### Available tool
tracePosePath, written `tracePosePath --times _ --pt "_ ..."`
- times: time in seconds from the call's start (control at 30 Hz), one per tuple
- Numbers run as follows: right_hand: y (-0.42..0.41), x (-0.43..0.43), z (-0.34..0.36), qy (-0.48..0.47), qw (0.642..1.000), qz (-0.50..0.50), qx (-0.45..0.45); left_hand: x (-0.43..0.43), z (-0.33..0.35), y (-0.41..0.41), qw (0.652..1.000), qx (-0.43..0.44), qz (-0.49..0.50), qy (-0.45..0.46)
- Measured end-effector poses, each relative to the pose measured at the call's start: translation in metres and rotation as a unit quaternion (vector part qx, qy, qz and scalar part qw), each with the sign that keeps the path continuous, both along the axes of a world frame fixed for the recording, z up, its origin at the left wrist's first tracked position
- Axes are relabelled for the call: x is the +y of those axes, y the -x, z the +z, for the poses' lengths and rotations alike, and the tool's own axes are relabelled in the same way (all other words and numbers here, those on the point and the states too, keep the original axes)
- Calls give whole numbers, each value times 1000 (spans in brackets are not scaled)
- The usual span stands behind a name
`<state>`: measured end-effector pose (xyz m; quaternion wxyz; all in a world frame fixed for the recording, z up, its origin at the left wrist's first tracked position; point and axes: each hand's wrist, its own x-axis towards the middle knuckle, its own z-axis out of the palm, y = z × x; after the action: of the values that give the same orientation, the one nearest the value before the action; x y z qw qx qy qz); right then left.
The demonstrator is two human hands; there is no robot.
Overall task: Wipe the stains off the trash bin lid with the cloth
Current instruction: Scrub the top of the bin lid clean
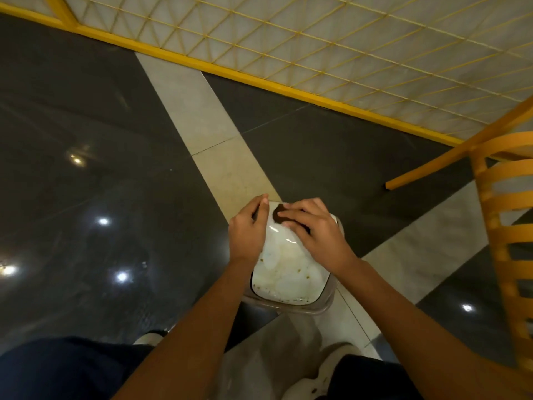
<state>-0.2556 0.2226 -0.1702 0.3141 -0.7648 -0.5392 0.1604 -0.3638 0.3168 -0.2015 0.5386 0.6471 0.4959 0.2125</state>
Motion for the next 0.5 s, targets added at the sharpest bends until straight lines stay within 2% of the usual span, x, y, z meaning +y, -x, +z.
tracePosePath --times 0.1,0.23,0.37,0.4,0.5 --pt "6 14 0 9 998 -67 7 0 0 2 1000 -7 5 18" --pt "13 4 -3 -10 996 65 -58 0 2 2 1000 -13 1 14" --pt "13 17 0 -12 999 -8 -34 2 2 2 998 -21 9 54" --pt "18 18 -1 -10 999 2 -52 1 2 2 998 -27 10 58" --pt "19 10 0 4 986 121 -111 0 4 2 997 -38 25 65"
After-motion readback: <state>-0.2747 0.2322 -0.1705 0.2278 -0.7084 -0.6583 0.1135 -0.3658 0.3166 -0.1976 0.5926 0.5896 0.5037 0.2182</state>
